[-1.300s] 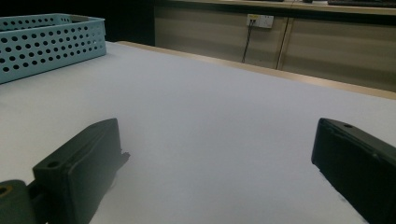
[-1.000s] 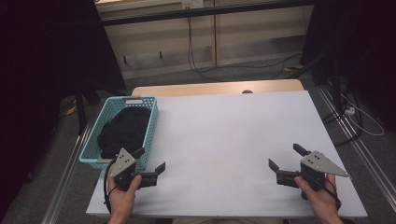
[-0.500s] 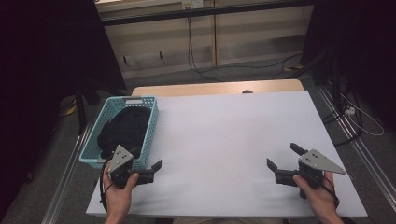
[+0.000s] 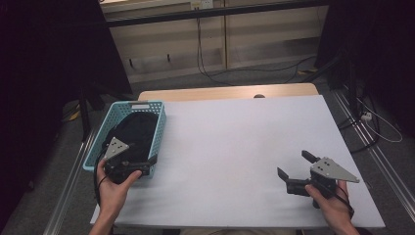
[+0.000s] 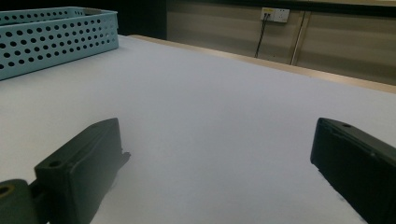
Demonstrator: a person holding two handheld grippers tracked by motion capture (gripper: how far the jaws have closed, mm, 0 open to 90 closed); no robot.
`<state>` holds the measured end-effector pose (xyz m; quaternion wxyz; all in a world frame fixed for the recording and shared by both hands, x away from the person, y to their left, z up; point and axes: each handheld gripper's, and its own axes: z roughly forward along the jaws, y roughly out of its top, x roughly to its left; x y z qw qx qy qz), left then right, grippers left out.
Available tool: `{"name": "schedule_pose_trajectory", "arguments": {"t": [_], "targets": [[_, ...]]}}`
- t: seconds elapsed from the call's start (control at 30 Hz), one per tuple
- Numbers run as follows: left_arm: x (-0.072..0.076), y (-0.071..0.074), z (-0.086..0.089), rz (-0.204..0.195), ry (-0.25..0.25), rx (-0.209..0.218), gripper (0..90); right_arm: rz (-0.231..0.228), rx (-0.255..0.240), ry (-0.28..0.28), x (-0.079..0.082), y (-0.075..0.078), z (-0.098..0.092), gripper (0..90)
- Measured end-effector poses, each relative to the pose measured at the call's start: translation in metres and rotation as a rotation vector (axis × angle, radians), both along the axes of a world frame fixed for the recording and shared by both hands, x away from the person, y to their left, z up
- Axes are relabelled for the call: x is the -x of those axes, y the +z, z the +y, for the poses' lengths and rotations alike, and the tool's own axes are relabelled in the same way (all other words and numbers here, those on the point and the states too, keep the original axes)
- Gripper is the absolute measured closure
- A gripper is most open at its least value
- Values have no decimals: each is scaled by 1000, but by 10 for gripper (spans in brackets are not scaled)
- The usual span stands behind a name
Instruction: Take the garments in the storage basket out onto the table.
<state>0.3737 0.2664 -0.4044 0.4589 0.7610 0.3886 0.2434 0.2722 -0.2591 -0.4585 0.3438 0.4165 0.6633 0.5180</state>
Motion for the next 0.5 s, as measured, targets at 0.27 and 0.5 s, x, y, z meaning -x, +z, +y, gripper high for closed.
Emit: {"name": "schedule_pose_trajectory", "arguments": {"t": [0.27, 0.5], "targets": [[-22, 14, 12, 48, 22, -18, 83, 5, 7, -5, 0, 0, 0, 17], [-44, 16, 18, 90, 45, -49, 90, 4, 12, -3, 1, 0, 0, 16]]}}
